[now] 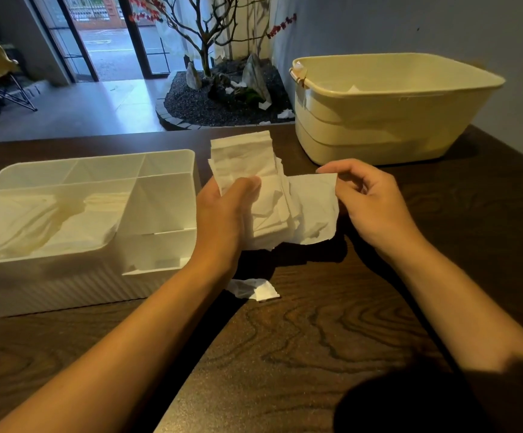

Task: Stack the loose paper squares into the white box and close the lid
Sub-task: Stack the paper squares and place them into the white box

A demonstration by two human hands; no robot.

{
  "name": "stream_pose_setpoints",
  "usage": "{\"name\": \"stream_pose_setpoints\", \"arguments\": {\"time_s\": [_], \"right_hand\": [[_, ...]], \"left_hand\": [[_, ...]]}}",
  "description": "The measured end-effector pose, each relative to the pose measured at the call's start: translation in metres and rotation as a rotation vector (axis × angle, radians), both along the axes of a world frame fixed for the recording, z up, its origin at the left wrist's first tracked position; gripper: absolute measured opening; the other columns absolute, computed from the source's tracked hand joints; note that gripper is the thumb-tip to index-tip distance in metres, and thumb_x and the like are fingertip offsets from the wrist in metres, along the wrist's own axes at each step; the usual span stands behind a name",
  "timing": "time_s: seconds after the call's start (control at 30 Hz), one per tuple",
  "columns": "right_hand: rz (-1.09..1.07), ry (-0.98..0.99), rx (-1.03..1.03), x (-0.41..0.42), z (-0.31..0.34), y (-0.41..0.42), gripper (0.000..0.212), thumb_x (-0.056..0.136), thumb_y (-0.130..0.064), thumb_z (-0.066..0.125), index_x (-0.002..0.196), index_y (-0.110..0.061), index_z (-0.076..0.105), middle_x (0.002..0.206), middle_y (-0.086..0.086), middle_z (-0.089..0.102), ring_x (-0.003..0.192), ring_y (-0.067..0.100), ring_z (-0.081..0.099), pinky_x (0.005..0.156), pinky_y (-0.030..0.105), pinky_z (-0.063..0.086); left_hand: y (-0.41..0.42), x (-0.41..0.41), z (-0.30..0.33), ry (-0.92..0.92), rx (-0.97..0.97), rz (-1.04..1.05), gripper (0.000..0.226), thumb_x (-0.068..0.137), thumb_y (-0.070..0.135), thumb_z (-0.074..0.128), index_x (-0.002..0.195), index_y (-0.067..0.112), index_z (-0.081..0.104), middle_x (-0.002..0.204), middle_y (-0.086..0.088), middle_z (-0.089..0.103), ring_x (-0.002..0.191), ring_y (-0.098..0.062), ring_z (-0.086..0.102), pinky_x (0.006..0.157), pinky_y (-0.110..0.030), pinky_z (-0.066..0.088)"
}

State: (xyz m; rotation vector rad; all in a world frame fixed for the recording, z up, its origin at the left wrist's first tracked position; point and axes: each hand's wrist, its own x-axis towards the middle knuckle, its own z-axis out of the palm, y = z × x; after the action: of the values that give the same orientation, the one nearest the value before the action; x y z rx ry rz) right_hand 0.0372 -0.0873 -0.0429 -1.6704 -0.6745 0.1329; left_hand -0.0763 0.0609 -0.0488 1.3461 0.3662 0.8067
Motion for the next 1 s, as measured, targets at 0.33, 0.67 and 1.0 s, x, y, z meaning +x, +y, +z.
{"name": "stream_pose_setpoints", "arguments": {"time_s": [0.33,0.67,1.0], "right_hand": [[0.049,-0.012,0.099,-0.004,0.001,0.000,0.029,0.089,0.007,0.064,0.098,-0.020,0.072,0.095,0.010,0.069,0.086,0.017,0.065,0.077,0.035,0.057],[0.127,-0.018,0.071,-0.011,0.003,0.001,0.045,0.081,0.021,0.063,0.089,-0.022,0.071,0.082,-0.012,0.073,0.079,0.000,0.067,0.061,0.020,0.054],[-0.003,-0.062,0.126,-0.014,0.003,0.003,0.019,0.100,-0.008,0.056,0.090,-0.012,0.072,0.077,0.003,0.069,0.071,0.005,0.060,0.059,0.021,0.045]], "left_hand": [[-0.013,-0.003,0.003,0.192,-0.344,-0.393,0.024,0.076,0.018,0.062,0.096,0.007,0.069,0.090,-0.012,0.070,0.080,-0.032,0.067,0.072,-0.035,0.054],[-0.012,-0.002,0.001,0.101,-0.471,-0.559,0.047,0.074,0.009,0.056,0.118,0.001,0.067,0.112,-0.019,0.066,0.094,-0.034,0.063,0.086,-0.041,0.049],[-0.013,-0.006,0.001,0.265,-0.296,-0.477,0.028,0.078,0.017,0.060,0.104,0.008,0.065,0.082,-0.008,0.067,0.066,-0.022,0.065,0.053,-0.027,0.051]]}}
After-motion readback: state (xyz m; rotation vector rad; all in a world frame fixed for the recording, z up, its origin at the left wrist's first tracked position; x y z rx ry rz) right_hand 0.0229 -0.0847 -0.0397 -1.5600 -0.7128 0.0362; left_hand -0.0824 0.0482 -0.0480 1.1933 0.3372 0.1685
